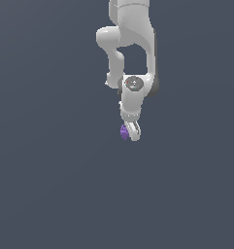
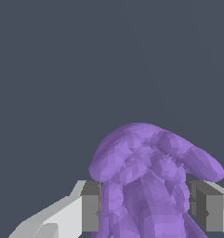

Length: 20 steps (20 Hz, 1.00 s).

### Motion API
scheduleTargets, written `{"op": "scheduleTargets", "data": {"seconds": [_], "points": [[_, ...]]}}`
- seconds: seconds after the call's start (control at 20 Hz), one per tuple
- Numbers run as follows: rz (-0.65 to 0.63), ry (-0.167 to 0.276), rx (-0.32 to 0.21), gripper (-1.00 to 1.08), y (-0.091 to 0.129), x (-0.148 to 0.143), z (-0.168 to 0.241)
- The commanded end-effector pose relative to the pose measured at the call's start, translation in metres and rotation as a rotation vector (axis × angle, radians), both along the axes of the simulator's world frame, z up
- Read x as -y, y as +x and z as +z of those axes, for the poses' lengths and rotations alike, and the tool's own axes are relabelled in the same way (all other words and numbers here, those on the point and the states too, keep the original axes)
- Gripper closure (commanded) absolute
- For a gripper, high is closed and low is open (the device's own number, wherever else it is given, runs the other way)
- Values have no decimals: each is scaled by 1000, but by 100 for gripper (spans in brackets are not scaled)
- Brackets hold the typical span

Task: Pick up the object and move it to a goal position.

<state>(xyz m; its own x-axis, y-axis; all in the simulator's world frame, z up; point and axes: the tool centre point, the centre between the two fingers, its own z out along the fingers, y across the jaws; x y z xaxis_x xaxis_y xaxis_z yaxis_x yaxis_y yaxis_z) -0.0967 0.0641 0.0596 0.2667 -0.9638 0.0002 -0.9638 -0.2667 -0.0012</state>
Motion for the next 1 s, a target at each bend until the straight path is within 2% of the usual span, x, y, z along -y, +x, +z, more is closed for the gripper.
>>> {"op": "scheduleTargets", "data": {"seconds": [0.0, 0.4, 0.95], "points": [[0, 0, 0, 108, 1, 0, 2], [0, 0, 0, 108, 9, 0, 32], [-1, -2, -1, 108, 33, 1, 113]]}}
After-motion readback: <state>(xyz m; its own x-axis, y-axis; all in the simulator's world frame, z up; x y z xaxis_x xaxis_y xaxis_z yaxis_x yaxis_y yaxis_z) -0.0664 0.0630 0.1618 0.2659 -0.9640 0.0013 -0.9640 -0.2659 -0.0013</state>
